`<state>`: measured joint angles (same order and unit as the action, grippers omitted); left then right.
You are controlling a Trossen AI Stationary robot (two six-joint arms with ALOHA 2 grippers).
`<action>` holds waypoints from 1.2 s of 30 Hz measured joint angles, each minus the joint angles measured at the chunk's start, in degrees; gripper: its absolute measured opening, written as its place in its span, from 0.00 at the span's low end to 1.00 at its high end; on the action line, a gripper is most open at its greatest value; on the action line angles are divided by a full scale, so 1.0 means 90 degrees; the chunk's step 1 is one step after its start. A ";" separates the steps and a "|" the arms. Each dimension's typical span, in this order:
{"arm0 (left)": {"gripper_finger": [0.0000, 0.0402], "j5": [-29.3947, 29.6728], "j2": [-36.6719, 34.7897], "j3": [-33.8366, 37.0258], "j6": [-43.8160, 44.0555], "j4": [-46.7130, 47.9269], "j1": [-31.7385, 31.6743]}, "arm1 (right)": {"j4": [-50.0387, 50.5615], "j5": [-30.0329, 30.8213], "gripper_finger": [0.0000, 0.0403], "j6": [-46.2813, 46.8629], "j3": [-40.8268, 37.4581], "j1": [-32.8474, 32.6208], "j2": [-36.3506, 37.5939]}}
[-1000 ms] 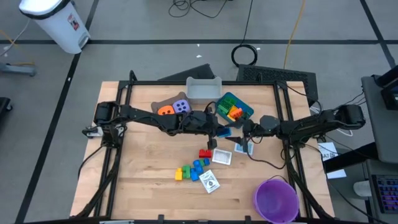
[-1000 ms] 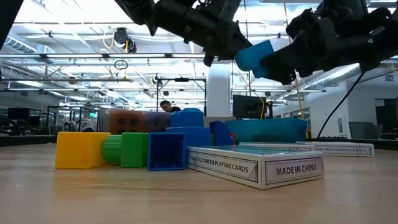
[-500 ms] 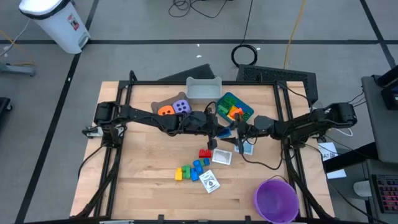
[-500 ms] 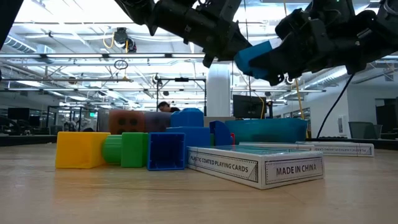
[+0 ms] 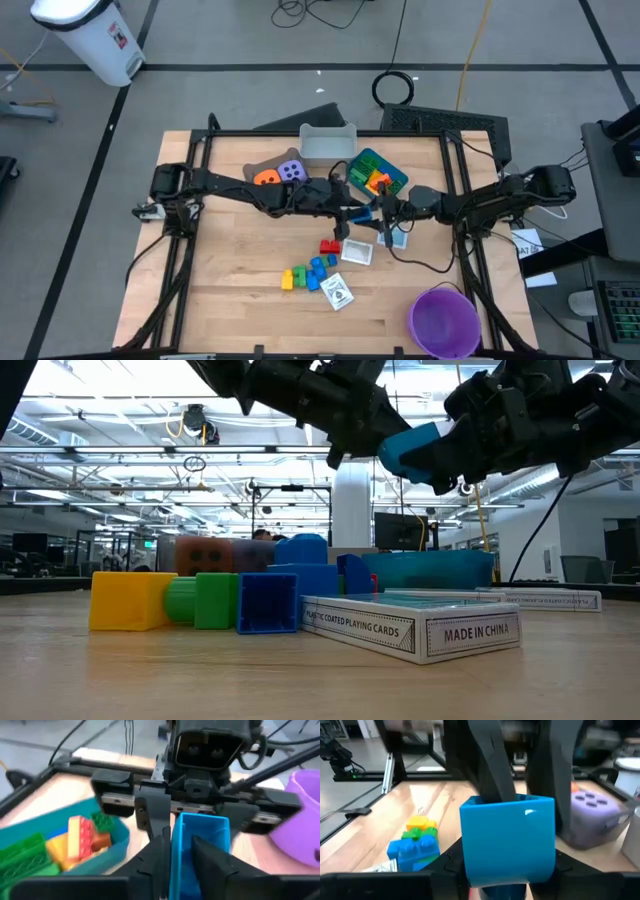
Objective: Pick & Place Toys
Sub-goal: Put the top blue 1 stud game piece into the blue bin
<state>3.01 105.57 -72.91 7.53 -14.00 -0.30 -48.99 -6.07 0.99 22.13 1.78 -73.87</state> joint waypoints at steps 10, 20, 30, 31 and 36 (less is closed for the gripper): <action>0.54 0.0311 -0.1559 -0.0245 -0.0586 0.1853 -0.0135 | 0.0981 0.0125 0.32 0.0731 0.0000 0.0554 0.0381; 0.61 0.0232 -0.2687 0.1925 -0.0306 0.0300 -0.0086 | 0.1869 0.2168 0.32 0.0698 -0.0004 0.1359 0.0768; 0.62 0.0544 -0.2683 0.3199 0.0838 -0.1004 -0.0524 | 0.2531 0.1475 0.32 0.0648 -0.0005 0.3250 0.0415; 0.62 0.0546 -0.2676 0.3211 0.0840 -0.0952 -0.0532 | 0.2528 0.1422 0.32 0.0622 -0.0005 0.3314 0.0347; 0.62 0.0501 -0.2682 0.3208 0.0704 -0.0964 -0.0514 | 0.2795 0.1185 0.32 0.0439 -0.0005 0.3432 0.0173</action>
<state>7.52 81.44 -44.03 13.87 -22.67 -4.93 -23.84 4.60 4.94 22.09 32.67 -72.31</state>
